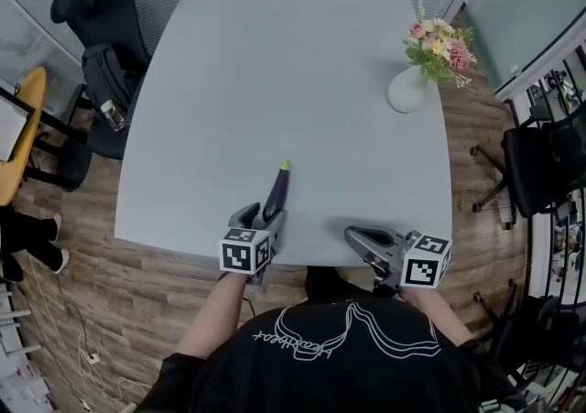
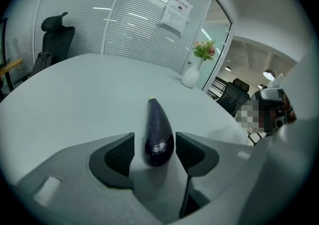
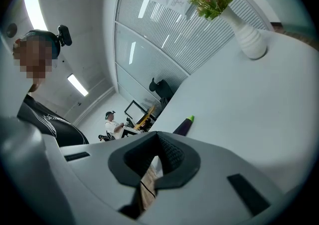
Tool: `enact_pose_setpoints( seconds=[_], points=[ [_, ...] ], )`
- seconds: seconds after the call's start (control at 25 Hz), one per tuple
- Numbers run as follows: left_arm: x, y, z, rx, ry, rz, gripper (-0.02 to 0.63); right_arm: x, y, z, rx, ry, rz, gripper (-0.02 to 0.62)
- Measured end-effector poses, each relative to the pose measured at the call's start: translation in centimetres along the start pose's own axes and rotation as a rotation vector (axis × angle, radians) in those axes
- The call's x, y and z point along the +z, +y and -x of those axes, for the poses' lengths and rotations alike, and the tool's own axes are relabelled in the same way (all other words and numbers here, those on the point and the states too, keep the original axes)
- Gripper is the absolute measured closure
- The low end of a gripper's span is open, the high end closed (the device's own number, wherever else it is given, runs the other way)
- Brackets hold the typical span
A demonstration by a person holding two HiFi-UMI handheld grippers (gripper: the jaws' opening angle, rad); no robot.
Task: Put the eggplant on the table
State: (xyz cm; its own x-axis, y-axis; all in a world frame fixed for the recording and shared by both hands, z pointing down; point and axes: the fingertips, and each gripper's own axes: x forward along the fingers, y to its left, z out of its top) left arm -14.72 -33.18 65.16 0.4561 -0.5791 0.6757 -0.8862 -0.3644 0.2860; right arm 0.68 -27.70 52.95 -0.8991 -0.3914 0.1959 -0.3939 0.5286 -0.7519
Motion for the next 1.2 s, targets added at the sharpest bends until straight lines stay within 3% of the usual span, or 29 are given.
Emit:
enact_pose_setpoints(
  seconds=[0.36, 0.64, 1.0, 1.2],
  points=[
    [1.6, -0.6, 2.7, 0.029, -0.086, -0.001, 0.337, -0.3, 1.4, 0.6, 0.005, -0.005, 0.037, 0.589],
    [4.2, -2.7, 9.1, -0.001, -0.255, 0.037, 0.339, -0.5, 3.7, 0.9, 0.026, -0.029, 0.089, 0.589],
    [5.6, -9.6, 17.7, -0.239, -0.369, 0.059, 0.367, -0.3, 8.1, 1.9, 0.048, -0.054, 0.255, 0.589],
    [4.7, -12.9, 20.4, -0.337, -0.37, 0.074, 0.478, -0.8, 10.3, 2.3, 0.074, -0.06, 0.289, 0.589]
  ],
)
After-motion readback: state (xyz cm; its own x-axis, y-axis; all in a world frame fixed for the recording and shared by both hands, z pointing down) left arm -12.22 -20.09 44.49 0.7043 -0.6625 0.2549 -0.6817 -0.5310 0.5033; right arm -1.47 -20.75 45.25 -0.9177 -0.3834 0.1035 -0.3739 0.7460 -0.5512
